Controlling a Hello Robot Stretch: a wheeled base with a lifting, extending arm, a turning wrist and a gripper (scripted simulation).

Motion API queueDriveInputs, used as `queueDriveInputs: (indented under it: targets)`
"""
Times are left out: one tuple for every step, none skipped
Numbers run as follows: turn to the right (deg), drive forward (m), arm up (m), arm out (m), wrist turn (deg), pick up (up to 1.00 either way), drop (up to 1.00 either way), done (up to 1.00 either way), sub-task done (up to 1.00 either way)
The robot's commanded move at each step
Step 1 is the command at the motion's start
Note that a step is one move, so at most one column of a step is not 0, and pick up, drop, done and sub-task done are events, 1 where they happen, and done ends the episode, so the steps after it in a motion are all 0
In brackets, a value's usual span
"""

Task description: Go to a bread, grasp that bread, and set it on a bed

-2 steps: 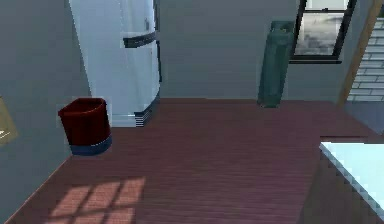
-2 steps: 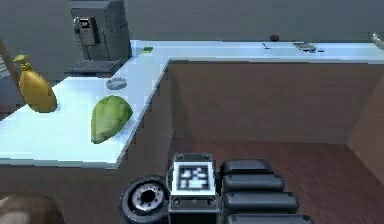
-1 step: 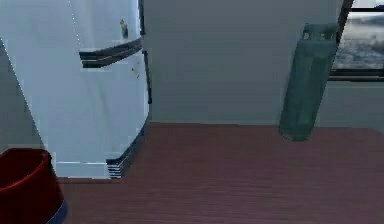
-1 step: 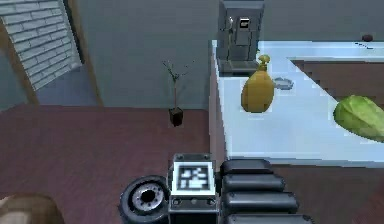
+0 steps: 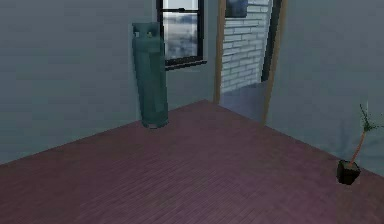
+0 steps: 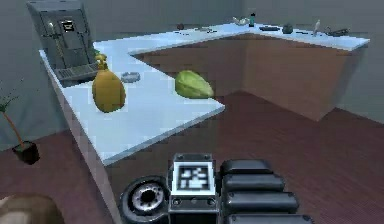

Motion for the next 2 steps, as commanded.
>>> queueDriveInputs:
  targets:
    - [0.0, 0.05, 0.0, 0.0, 0.0, 0.0, 0.0, 0.0, 0.0]
    - [9.0, 0.0, 0.0, 0.0, 0.0, 0.0, 0.0, 0.0, 0.0]
